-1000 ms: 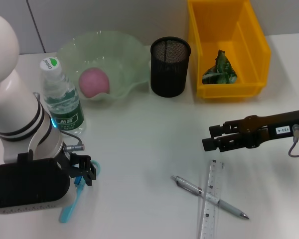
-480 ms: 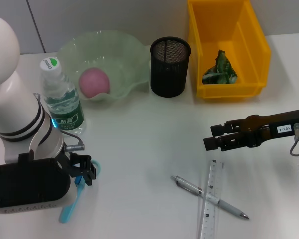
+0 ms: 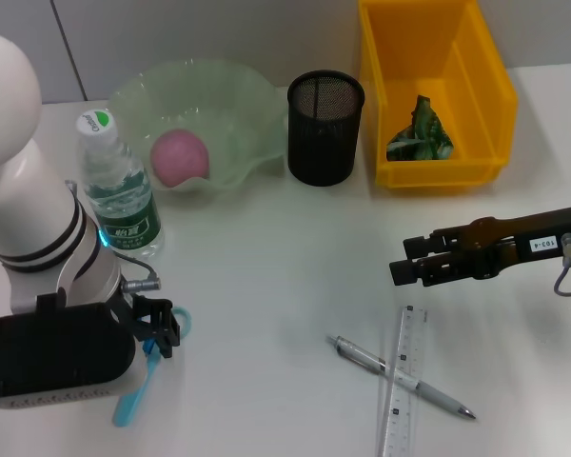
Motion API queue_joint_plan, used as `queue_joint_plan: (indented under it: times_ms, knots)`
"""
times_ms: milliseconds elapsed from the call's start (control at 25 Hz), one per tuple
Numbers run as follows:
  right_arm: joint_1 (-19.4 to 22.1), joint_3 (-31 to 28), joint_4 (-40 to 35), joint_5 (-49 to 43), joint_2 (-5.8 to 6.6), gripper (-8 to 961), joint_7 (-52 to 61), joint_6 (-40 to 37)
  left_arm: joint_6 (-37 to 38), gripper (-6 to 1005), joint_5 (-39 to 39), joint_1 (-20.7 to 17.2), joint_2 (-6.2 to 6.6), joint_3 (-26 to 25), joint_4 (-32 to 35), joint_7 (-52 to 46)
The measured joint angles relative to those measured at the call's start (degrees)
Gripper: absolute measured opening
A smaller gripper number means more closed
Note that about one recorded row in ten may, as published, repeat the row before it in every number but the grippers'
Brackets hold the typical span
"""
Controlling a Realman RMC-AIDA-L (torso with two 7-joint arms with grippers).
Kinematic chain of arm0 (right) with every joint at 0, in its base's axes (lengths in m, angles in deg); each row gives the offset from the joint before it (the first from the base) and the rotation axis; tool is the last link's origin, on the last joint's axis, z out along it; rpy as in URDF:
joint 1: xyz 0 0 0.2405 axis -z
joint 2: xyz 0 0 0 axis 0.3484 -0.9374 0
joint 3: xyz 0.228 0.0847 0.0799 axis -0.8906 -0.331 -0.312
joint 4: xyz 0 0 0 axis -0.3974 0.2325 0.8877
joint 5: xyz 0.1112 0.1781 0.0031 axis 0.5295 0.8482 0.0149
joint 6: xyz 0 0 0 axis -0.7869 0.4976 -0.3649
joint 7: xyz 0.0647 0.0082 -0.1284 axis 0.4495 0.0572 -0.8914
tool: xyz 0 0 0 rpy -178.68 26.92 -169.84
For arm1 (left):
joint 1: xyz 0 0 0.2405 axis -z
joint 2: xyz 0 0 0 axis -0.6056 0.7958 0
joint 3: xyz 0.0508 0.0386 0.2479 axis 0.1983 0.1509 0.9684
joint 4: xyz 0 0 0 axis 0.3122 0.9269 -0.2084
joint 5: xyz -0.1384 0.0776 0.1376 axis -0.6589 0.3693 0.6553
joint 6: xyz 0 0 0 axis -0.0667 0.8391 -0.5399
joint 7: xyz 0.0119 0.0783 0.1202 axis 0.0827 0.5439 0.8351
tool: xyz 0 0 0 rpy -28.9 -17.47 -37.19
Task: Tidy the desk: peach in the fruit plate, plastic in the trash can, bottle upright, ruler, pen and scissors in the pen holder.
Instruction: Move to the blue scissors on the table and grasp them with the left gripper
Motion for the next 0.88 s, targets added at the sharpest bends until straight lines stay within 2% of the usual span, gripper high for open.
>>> queue_joint_plan:
  times_ms: [360,880]
  knots:
    - [0.0,0.0,0.0,0.0,0.21,816,0.2,-0.1,-0.1,496,0.0,0.1,-0.05,-0.1,-0.2,0.0]
    - [-0.2,0.0,0.0,0.0,0.35,817,0.5,-0.2,-1.2,495,-0.7,0.9,-0.09,-0.2,-2.1,0.0]
